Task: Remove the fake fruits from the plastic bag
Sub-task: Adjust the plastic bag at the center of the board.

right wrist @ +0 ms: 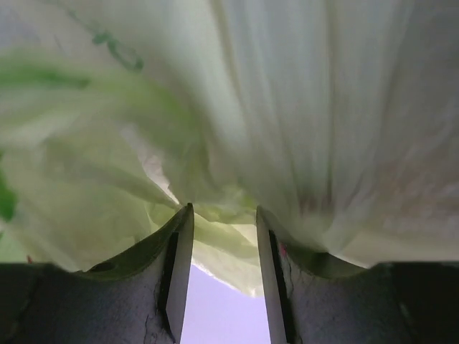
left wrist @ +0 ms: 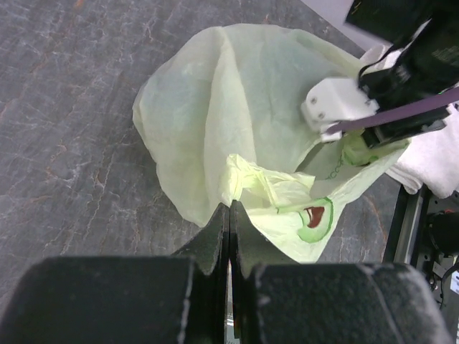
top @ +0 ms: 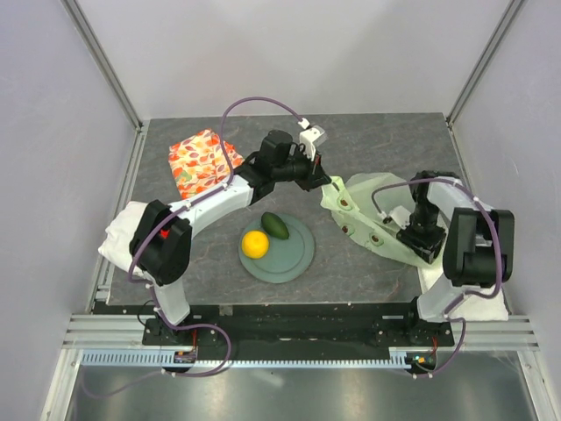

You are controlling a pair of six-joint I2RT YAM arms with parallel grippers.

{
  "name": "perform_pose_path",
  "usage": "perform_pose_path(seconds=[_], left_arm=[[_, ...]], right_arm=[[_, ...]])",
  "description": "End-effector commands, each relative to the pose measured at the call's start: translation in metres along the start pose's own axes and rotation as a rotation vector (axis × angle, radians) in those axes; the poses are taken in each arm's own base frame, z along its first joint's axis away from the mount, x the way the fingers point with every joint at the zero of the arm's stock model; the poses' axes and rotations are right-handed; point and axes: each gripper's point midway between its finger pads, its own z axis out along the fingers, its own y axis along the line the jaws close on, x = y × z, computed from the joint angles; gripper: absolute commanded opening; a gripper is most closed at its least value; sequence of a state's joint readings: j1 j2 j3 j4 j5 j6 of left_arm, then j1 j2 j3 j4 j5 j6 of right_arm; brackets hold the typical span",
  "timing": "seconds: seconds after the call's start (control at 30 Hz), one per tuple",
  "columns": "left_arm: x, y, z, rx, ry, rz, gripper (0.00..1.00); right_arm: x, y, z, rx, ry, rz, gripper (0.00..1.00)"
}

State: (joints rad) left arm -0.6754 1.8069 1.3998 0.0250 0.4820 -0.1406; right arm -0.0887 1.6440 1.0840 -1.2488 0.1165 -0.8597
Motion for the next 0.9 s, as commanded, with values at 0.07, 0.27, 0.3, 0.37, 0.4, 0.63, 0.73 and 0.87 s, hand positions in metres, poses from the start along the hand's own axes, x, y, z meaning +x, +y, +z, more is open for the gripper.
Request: perform_pose_path(seconds=[0.07,0.27,0.3,0.37,0.4,0.63,0.73,0.87], left_arm=[[-0.027,-0.007,0.003,0.035,-0.054,0.018,0.02],[-0.033,-0.008,0.0,0.037,-0.067,0.044,0.02],[-0.035,-0.011,-0.002,0.048,-0.072,0.049,0.02],[-0.034,-0.013,-0.002,0.061,-0.069,0.049,0.02],[-0.034,-0.014,-0.001,0.067,-0.067,0.046,0.02],[-0.048,-0.02,-0.001,0.083,-0.093,0.01,0.02],[-0.05,-0.005,0.006,0.007,-0.094,-0.081,0.02],[-0.055,0.003,0.008,-0.027,-0.108,-0.122,0.02]], right_arm=[[-0.028,-0.042,-0.022,0.041,-0.095,0.092,0.53],[-0.06,-0.058,-0.117,0.071,-0.323,0.023,0.65],[-0.064,-0.061,-0.126,0.09,-0.352,0.028,0.66],[-0.073,-0.06,-0.137,0.096,-0.41,-0.005,0.68],[-0.074,-0.057,-0.138,0.096,-0.413,-0.016,0.67],[-0.108,-0.015,-0.154,-0.005,-0.587,-0.141,0.6],[-0.13,0.014,-0.151,-0.047,-0.589,-0.263,0.55],[-0.145,0.037,-0.132,-0.15,-0.57,-0.315,0.53]])
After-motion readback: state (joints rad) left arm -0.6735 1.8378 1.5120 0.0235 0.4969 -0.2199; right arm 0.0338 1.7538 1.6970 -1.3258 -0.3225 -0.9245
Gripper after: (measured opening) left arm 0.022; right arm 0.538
